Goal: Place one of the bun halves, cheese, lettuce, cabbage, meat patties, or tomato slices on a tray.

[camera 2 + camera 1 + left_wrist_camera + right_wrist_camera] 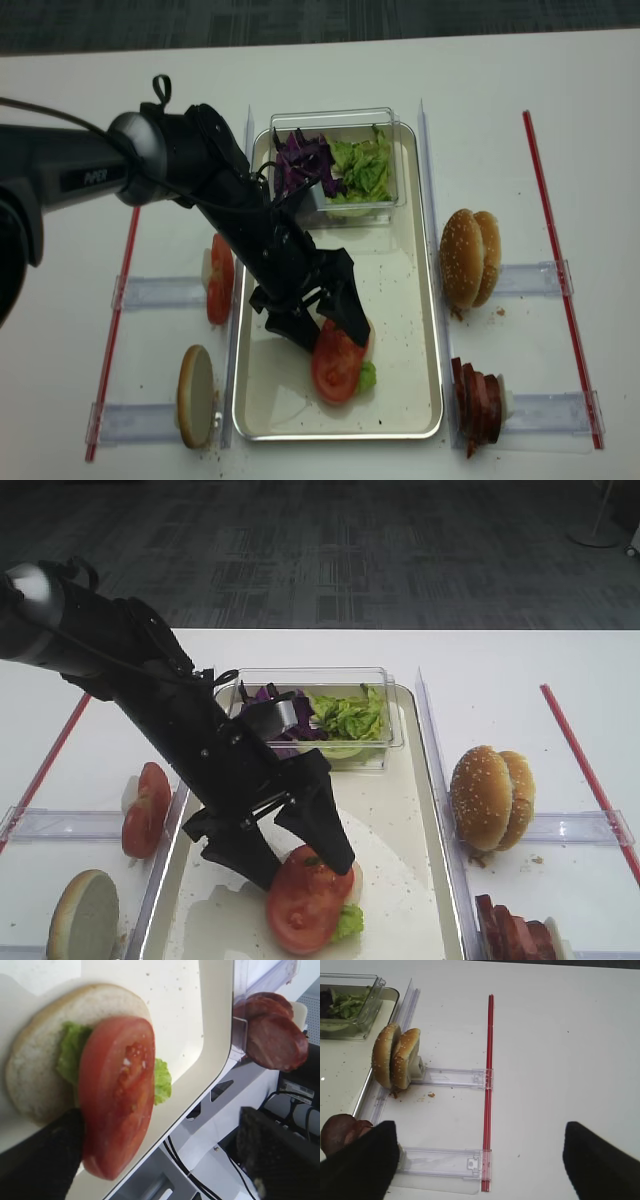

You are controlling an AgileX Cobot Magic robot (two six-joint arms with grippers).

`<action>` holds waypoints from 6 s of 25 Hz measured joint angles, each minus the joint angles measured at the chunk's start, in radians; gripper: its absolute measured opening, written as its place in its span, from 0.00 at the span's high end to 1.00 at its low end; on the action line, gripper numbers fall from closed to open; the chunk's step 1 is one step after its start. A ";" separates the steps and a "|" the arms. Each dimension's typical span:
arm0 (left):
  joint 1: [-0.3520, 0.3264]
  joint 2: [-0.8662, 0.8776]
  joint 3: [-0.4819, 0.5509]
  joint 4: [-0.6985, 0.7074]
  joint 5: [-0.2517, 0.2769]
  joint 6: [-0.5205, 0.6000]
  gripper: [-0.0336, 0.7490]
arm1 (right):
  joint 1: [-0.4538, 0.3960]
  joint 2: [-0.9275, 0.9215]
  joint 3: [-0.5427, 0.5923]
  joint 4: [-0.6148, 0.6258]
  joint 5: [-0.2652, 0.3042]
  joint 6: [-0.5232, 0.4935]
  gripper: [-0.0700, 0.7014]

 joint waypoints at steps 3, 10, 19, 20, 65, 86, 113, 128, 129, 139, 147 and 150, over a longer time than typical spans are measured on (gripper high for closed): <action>0.000 0.000 0.000 0.000 0.000 0.000 0.22 | 0.000 0.000 0.000 0.000 0.000 0.000 0.03; 0.000 0.000 0.000 0.002 0.000 0.000 0.21 | 0.000 0.000 0.000 0.000 0.000 0.000 0.03; 0.062 0.000 0.000 0.006 0.000 0.000 0.21 | 0.000 0.000 0.000 0.000 0.000 0.000 0.03; 0.068 0.000 0.000 0.008 0.000 0.000 0.21 | 0.000 0.000 0.000 0.000 0.000 0.000 0.03; 0.073 -0.154 -0.335 0.757 0.041 -0.433 0.21 | 0.000 0.000 0.000 0.000 0.000 0.000 0.03; 0.227 -0.156 -0.335 0.857 0.044 -0.459 0.21 | 0.000 0.000 0.000 0.000 0.000 0.000 0.03; 0.467 -0.282 -0.266 0.981 0.048 -0.478 0.21 | 0.000 0.000 0.000 0.000 0.000 0.000 0.03; 0.467 -0.697 0.171 0.983 0.050 -0.509 0.21 | 0.000 0.000 0.000 0.000 0.000 0.000 0.03; 0.467 -0.734 0.198 0.970 0.050 -0.509 0.21 | 0.000 0.000 0.000 0.000 0.000 0.000 0.03; 0.467 -1.111 0.452 0.932 0.039 -0.509 0.21 | 0.000 0.000 0.000 0.000 0.000 0.000 0.03; 0.467 -1.366 0.617 0.927 0.012 -0.507 0.21 | 0.000 0.000 0.000 0.000 0.000 0.000 0.03; 0.467 -1.437 0.644 0.918 0.010 -0.504 0.21 | 0.000 0.000 0.000 0.000 0.000 0.000 0.03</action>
